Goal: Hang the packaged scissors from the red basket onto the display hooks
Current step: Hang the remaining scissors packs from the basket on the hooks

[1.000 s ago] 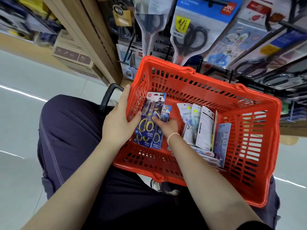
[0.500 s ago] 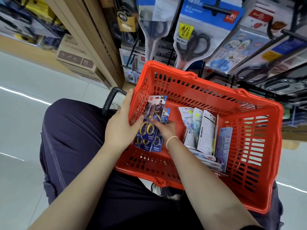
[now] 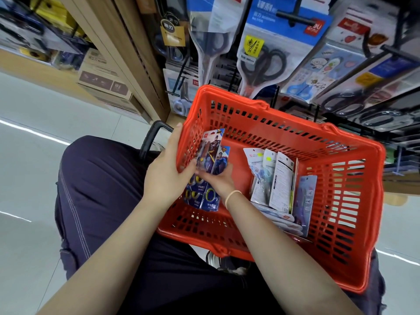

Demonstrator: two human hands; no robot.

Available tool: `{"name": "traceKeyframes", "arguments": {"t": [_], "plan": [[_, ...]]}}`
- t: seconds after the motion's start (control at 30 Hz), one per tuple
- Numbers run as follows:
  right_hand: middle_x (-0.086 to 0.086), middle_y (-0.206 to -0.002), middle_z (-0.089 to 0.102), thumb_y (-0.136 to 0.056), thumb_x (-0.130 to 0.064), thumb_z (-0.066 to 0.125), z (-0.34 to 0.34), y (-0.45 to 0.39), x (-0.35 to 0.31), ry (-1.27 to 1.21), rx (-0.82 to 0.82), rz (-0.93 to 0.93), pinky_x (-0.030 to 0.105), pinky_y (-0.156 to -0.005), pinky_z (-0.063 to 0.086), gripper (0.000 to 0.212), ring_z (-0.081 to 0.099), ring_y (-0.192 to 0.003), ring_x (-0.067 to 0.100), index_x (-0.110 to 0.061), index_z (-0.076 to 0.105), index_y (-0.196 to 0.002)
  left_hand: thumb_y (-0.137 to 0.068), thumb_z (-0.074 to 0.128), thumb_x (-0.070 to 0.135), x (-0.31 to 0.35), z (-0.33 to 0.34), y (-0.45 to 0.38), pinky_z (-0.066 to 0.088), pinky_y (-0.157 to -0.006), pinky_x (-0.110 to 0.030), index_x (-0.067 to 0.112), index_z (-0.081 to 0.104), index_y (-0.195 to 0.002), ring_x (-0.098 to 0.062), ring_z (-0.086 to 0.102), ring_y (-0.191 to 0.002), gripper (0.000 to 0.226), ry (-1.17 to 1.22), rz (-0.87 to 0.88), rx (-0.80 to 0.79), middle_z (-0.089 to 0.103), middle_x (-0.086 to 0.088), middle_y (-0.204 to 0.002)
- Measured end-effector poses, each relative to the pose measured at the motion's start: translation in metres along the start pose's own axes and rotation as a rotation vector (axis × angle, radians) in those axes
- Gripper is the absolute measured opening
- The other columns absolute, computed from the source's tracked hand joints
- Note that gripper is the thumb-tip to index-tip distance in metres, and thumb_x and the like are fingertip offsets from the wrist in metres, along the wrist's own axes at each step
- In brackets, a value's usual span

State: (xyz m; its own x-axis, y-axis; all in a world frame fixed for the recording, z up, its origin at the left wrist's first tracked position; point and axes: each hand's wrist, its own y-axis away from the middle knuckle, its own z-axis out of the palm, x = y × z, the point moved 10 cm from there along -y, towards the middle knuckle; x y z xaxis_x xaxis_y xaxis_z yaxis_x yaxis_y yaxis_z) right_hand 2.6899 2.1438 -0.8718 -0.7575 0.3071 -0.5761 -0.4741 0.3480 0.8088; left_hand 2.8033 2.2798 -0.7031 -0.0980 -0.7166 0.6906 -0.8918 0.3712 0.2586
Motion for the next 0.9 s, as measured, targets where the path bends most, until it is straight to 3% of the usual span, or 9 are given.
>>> {"name": "traceKeyframes", "arguments": {"t": [0.07, 0.2, 0.27, 0.4, 0.5, 0.63, 0.7, 0.77, 0.9], "plan": [[0.003, -0.129, 0.061, -0.049, -0.039, 0.094, -0.002, 0.003, 0.003, 0.029, 0.016, -0.007, 0.044, -0.102, 0.052, 0.103, 0.064, -0.114, 0.024, -0.025, 0.035, -0.133, -0.097, 0.064, 0.036, 0.001, -0.001, 0.001, 0.057, -0.088, -0.042, 0.042, 0.011, -0.161, -0.026, 0.070, -0.101, 0.083, -0.001, 0.001, 0.003, 0.069, -0.005, -0.123], [0.006, -0.106, 0.073, -0.071, -0.007, 0.089, -0.022, 0.009, 0.001, -0.006, 0.055, -0.029, 0.030, -0.074, 0.059, 0.051, 0.071, -0.084, 0.017, -0.017, 0.056, -0.109, -0.097, 0.064, 0.035, 0.004, -0.002, 0.001, 0.056, -0.091, -0.042, 0.038, 0.014, -0.162, -0.028, 0.069, -0.105, 0.082, 0.011, 0.012, 0.004, 0.068, -0.007, -0.125], [0.011, -0.106, 0.073, -0.077, -0.002, 0.084, -0.026, 0.009, 0.002, -0.064, 0.017, 0.007, 0.028, -0.067, 0.059, 0.039, 0.072, -0.079, 0.018, -0.015, 0.059, -0.104, -0.097, 0.064, 0.033, 0.007, -0.003, 0.001, 0.056, -0.090, -0.045, 0.036, 0.014, -0.162, -0.031, 0.068, -0.106, 0.082, 0.000, 0.020, 0.001, 0.067, -0.010, -0.126], [0.010, -0.115, 0.072, -0.071, -0.003, 0.089, -0.004, 0.012, -0.002, -0.077, -0.066, 0.023, 0.045, -0.089, 0.059, 0.060, 0.072, -0.099, 0.027, -0.019, 0.053, -0.117, -0.098, 0.064, 0.031, 0.011, -0.004, 0.003, 0.054, -0.086, -0.043, 0.034, 0.014, -0.163, -0.035, 0.068, -0.102, 0.082, -0.044, 0.028, 0.007, 0.067, -0.013, -0.121], [0.004, -0.108, 0.070, -0.069, -0.003, 0.089, 0.004, 0.016, -0.008, -0.040, -0.035, -0.017, 0.040, -0.089, 0.057, 0.068, 0.069, -0.097, 0.023, -0.018, 0.050, -0.122, -0.097, 0.065, 0.033, 0.008, -0.004, 0.002, 0.054, -0.084, -0.044, 0.035, 0.013, -0.163, -0.037, 0.068, -0.099, 0.084, -0.077, 0.031, 0.015, 0.069, -0.014, -0.117], [0.014, -0.110, 0.073, -0.068, 0.003, 0.086, -0.009, 0.026, -0.007, -0.125, -0.034, 0.002, 0.053, -0.088, 0.059, 0.063, 0.073, -0.098, 0.033, -0.014, 0.053, -0.120, -0.096, 0.065, 0.035, 0.005, -0.002, 0.001, 0.055, -0.082, -0.046, 0.036, 0.011, -0.163, -0.035, 0.069, -0.099, 0.086, -0.072, 0.038, 0.009, 0.070, -0.012, -0.118], [0.013, -0.112, 0.074, -0.064, -0.004, 0.089, -0.018, 0.041, -0.017, -0.146, -0.068, -0.011, 0.055, -0.090, 0.058, 0.075, 0.073, -0.099, 0.032, -0.012, 0.052, -0.129, -0.095, 0.066, 0.037, 0.006, 0.000, 0.001, 0.055, -0.083, -0.045, 0.035, 0.010, -0.163, -0.034, 0.068, -0.104, 0.088, -0.067, 0.037, 0.003, 0.068, -0.011, -0.124], [0.004, -0.116, 0.074, -0.064, -0.014, 0.093, -0.030, 0.061, -0.037, -0.104, -0.100, -0.067, 0.048, -0.096, 0.056, 0.080, 0.072, -0.104, 0.024, -0.020, 0.052, -0.132, -0.093, 0.068, 0.040, 0.012, -0.003, 0.001, 0.054, -0.087, -0.047, 0.030, 0.014, -0.163, -0.036, 0.063, -0.115, 0.089, -0.108, 0.062, 0.016, 0.060, -0.014, -0.136], [-0.017, -0.116, 0.064, -0.083, -0.005, 0.080, -0.062, 0.113, -0.082, -0.123, -0.139, -0.198, 0.029, -0.093, 0.050, 0.067, 0.065, -0.102, 0.007, -0.032, 0.040, -0.130, -0.085, 0.062, 0.062, 0.048, -0.007, 0.012, 0.038, -0.115, -0.055, 0.009, 0.028, -0.160, -0.037, 0.037, -0.143, 0.098, -0.199, 0.278, 0.064, 0.040, -0.021, -0.154]]}}
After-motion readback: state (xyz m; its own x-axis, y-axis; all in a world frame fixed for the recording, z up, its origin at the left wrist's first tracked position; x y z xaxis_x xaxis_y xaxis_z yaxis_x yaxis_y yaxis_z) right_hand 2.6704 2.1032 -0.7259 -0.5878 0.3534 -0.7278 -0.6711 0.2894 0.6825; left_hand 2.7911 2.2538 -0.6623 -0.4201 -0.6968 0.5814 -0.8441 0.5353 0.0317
